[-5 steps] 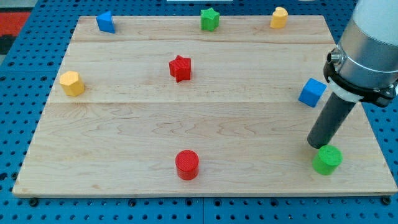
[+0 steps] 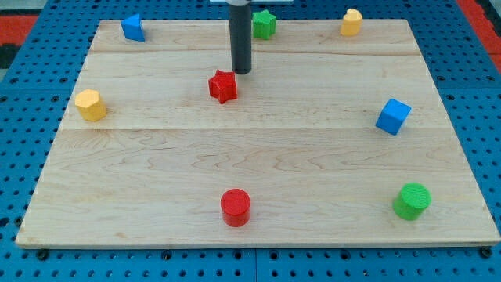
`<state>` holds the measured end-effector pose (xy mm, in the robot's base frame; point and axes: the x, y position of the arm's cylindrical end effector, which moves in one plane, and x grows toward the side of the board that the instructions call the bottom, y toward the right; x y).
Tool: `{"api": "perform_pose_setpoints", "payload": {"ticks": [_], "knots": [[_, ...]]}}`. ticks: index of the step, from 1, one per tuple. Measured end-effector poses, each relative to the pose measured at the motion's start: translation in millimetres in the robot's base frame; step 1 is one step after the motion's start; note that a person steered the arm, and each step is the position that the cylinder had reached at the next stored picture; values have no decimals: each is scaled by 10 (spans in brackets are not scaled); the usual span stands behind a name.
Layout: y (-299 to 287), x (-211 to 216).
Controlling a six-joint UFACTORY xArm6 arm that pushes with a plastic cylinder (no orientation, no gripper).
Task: Adjust red star yellow heart and blue cube
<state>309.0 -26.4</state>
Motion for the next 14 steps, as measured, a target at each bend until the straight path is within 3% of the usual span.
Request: {"api": "perform_pose_setpoints", "payload": {"ticks": [4, 5, 7, 8, 11, 12, 14], "knots": [[-526, 1845], [-1257, 2149], [-1723, 2338], [-1421, 1946], [1351, -516], [1496, -953], [1480, -1164]]}}
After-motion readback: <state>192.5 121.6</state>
